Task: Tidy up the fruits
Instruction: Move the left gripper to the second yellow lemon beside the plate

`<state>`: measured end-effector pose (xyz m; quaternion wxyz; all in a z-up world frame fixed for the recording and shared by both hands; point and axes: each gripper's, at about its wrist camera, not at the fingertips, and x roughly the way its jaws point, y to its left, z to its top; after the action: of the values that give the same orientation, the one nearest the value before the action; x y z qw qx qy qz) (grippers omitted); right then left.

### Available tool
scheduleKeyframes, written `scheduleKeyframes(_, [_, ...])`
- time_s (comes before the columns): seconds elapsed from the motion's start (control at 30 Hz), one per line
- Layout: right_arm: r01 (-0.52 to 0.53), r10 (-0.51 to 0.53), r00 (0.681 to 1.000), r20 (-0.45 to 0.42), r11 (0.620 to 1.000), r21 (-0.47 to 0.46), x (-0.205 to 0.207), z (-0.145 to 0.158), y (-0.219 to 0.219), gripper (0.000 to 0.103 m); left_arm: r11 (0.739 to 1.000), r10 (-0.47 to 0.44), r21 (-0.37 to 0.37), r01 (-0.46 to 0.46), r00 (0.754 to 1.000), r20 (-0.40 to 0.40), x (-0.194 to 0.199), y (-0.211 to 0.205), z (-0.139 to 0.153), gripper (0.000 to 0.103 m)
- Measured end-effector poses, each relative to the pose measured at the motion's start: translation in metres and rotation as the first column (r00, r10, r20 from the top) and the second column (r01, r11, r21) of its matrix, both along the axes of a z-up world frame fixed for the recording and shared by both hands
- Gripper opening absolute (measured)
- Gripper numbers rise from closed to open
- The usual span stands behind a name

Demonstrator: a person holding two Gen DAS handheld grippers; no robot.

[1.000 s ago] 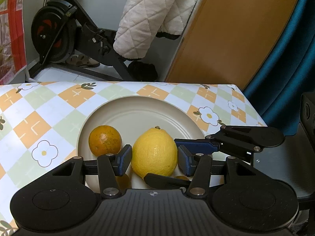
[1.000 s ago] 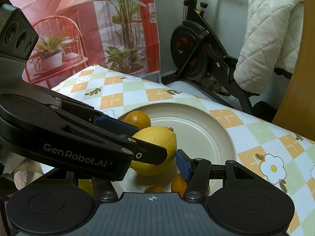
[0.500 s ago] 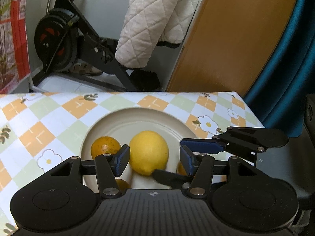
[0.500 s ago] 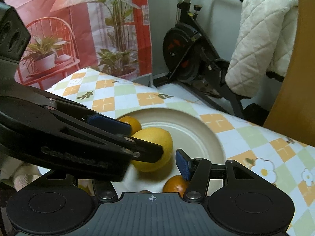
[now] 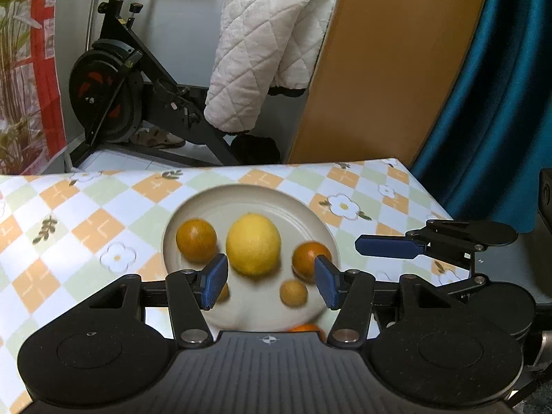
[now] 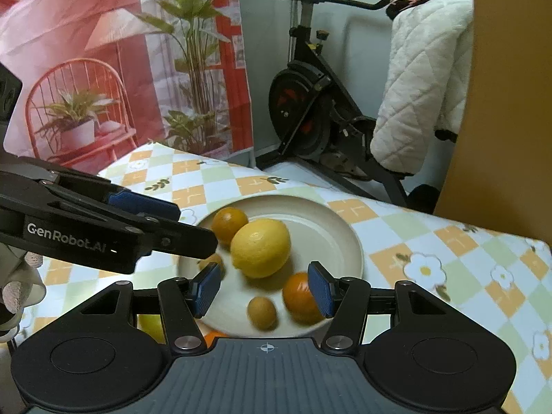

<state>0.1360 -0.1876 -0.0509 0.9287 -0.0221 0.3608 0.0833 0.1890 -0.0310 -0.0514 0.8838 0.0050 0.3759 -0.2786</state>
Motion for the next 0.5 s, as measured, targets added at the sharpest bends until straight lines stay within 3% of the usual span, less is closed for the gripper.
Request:
scheduleKeyframes(0.33, [0.014, -0.013, 1.0, -0.023, 1.0, 0.028, -0.052, -0.01, 0.016, 0.052, 1.0, -0.019, 0.01, 0.02, 0.999, -0.027, -0.042, 0.011, -0.01, 0.057])
scheduleKeyframes(0.5, [0.02, -0.019, 0.998, -0.053, 1.0, 0.019, -0.067, -0.021, 0.02, 0.052, 0.999, -0.01, -0.032, 0.007, 0.997, -0.071, -0.052, 0.017, -0.017, 0.057])
